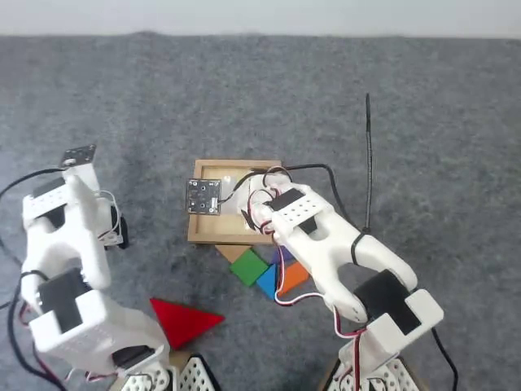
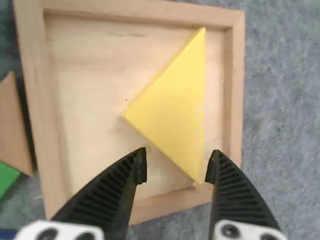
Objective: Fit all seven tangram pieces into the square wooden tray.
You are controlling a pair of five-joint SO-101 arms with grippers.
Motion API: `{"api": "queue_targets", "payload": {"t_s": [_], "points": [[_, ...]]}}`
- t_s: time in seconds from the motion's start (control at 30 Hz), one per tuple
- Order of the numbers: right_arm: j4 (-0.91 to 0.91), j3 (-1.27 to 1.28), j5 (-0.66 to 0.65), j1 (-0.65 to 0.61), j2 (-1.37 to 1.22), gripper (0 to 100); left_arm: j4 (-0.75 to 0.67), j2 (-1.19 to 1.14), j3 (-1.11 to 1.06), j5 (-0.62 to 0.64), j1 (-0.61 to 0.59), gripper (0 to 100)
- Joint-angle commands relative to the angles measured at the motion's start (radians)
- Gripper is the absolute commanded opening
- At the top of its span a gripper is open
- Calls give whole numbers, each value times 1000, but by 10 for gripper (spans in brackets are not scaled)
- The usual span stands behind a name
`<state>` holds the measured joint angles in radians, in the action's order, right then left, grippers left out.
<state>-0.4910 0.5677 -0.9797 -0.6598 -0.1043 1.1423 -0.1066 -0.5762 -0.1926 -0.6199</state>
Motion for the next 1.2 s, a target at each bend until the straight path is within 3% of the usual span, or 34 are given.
{"api": "queue_targets", "payload": {"t_s": [0.0,0.1,0.2,0.3,0.43,0.67,0.93,1.07,1.17], "points": [[-105,-9,-8,5,114,199,-21,6,27,12,5,106],[-214,-5,5,12,193,188,-21,6,27,12,5,107],[-303,-3,87,-5,275,95,-21,6,27,12,5,107],[-326,-2,304,-68,311,2,-20,6,16,12,5,107],[-305,2,546,-127,272,6,-20,8,13,12,5,108],[-188,-5,829,-163,147,7,-40,40,-15,9,5,108],[-94,-5,858,-122,87,8,-192,307,-257,-35,6,140],[-53,-5,852,-108,56,9,-209,322,-275,-34,6,152],[-21,-6,758,-102,36,8,-209,322,-275,-37,6,152]]}}
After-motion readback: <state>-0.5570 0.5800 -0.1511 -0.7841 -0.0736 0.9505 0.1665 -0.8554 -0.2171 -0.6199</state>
